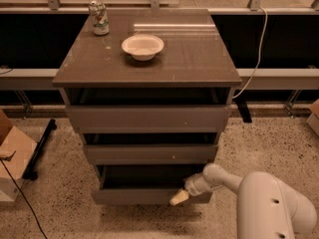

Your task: Open bottom drawer

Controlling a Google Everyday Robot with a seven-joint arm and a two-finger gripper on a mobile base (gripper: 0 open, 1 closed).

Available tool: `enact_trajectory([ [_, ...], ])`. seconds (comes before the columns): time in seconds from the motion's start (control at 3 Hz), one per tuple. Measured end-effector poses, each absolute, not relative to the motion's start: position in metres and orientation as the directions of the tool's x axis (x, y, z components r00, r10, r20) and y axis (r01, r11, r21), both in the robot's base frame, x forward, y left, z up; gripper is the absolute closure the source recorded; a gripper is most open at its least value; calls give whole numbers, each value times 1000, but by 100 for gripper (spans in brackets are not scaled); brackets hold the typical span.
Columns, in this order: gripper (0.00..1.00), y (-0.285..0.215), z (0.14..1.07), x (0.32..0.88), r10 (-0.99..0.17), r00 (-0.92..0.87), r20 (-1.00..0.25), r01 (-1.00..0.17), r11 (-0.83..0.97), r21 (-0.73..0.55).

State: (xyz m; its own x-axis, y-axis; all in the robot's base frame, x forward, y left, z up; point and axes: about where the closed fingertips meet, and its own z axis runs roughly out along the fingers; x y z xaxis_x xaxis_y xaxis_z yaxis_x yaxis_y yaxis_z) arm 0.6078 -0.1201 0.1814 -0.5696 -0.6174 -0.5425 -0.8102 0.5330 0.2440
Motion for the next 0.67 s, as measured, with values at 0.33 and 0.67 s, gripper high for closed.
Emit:
enact_trajectory([
  [0.33,0,-117,172,603,-638,-576,-512,-811,526,256],
  [0.67,0,-119,155,571,-672,-593,-444,-805,504,313],
])
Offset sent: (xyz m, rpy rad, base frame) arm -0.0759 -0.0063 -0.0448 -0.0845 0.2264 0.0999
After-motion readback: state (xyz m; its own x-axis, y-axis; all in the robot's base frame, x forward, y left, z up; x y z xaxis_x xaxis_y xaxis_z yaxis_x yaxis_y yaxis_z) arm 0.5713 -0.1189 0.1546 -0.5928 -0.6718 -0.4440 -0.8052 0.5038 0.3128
